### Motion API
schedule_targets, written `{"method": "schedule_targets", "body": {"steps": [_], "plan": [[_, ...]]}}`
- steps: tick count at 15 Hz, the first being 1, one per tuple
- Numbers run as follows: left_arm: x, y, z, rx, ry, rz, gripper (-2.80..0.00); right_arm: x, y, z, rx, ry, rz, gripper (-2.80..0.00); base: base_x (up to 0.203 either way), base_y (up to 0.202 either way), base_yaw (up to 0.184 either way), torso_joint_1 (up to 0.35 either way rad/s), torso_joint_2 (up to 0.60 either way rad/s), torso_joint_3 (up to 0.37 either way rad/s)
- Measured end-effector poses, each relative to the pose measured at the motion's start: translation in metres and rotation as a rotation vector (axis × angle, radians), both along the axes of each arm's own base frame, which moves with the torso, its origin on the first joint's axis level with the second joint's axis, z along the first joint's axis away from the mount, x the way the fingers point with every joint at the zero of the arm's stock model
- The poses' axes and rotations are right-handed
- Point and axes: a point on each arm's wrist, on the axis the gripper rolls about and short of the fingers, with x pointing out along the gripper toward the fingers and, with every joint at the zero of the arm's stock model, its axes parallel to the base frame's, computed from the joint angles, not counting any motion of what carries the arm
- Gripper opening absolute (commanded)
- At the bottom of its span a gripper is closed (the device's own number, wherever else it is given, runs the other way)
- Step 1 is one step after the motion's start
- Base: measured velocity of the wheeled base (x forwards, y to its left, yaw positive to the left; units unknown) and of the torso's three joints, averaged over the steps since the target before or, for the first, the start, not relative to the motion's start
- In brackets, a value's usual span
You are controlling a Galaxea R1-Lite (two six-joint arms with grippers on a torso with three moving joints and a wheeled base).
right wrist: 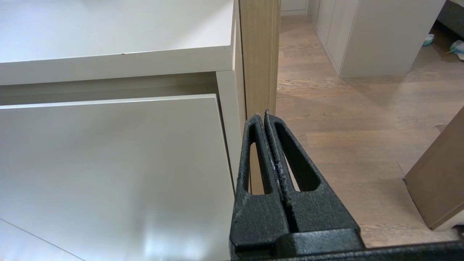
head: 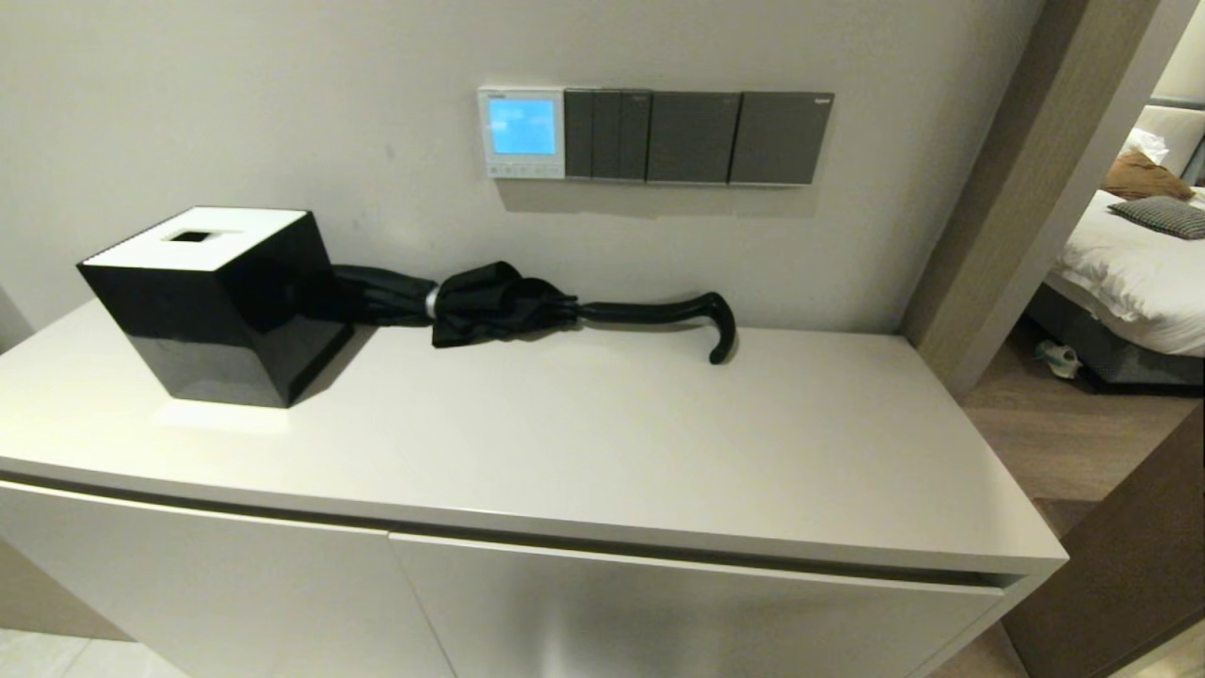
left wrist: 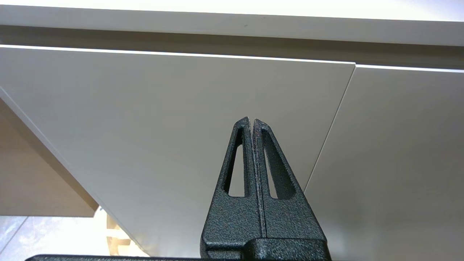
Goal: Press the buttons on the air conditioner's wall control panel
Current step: Turn on the central air conditioner
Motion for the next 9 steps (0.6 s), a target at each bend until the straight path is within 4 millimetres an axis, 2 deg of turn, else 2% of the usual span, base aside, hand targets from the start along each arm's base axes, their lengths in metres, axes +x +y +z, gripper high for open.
{"method": "schedule_targets", "body": {"steps": [7, 9], "plan": [[0.0000, -0.0001, 0.0001, 0.001, -0.001, -0.006, -2.80, 0.0000, 0.0000, 0.0000, 0.000, 0.000, 0.000, -2.80, 0.000, 0.000, 0.000, 0.000, 0.00, 0.000], [-0.0016, -0.0001, 0.0054, -0.001, -0.020, -0.004, -2.80, 0.0000, 0.0000, 0.0000, 0.000, 0.000, 0.001, -2.80, 0.000, 0.000, 0.000, 0.000, 0.00, 0.000]]}}
